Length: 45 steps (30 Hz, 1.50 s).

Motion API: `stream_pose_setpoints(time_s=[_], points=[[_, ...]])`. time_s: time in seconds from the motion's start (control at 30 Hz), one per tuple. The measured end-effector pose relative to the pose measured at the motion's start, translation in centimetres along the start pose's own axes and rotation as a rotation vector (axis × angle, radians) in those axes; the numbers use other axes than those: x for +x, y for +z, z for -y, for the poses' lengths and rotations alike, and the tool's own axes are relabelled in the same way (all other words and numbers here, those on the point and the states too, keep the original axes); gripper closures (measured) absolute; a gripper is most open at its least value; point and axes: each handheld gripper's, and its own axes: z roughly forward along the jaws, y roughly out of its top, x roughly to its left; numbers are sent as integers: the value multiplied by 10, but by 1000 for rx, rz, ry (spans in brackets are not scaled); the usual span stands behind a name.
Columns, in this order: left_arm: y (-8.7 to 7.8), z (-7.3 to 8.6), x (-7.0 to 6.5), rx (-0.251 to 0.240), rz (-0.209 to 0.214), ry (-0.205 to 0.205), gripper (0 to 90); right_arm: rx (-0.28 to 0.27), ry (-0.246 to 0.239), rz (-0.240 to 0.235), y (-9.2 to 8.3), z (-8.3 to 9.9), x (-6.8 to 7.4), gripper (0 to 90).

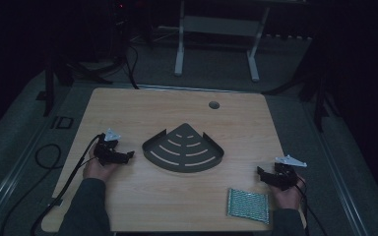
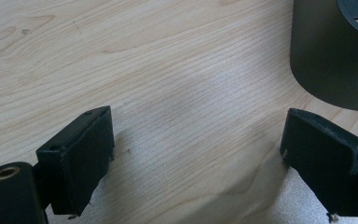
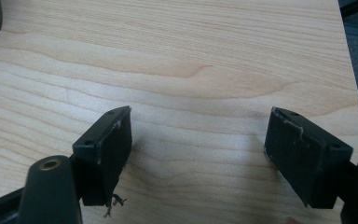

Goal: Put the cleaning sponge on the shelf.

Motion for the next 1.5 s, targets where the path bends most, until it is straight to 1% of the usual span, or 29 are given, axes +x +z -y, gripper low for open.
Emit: stream_pose_setpoints(time_s=[0.27,0.4,0.5,0.6,0.73,0.77,0.8,0.83,0.97,1.13,1.2,1.27,1.33,1.4,1.43,1.5], points=[[0,0,0,0,0,0,103,3,-6,-4,1,0,0,204],[0,0,0,0,0,0,103,3,9,8,1,-1,2,206],[0,0,0,0,0,0,103,15,19,18,0,-3,1,263],[0,0,0,0,0,0,103,11,41,-7,-3,-4,-2,299],[0,0,0,0,0,0,103,0,-2,-11,-12,-6,0,341],[0,0,0,0,0,0,103,0,-2,-11,-12,-6,0,341],[0,0,0,0,0,0,103,-1,-12,-14,-16,-7,2,358],[0,0,0,0,0,0,103,0,-41,-31,-27,-12,4,405],[0,0,0,0,0,0,103,-2,-80,-62,-44,-18,8,467],[0,0,0,0,-1,-1,104,7,-134,-123,-63,-21,16,574],[0,0,0,0,-2,-1,104,7,-154,-139,-70,-20,21,619],[0,0,0,0,-2,-2,104,4,-171,-161,-75,-16,27,697],[0,0,0,0,-2,-2,104,7,-189,-180,-79,-11,34,800],[0,0,0,0,-3,-3,104,14,-214,-199,-81,-5,42,869],[0,0,0,0,-3,-3,104,18,-228,-206,-82,-3,47,891],[0,0,0,-1,-4,-4,104,25,-263,-226,-84,2,56,897]])
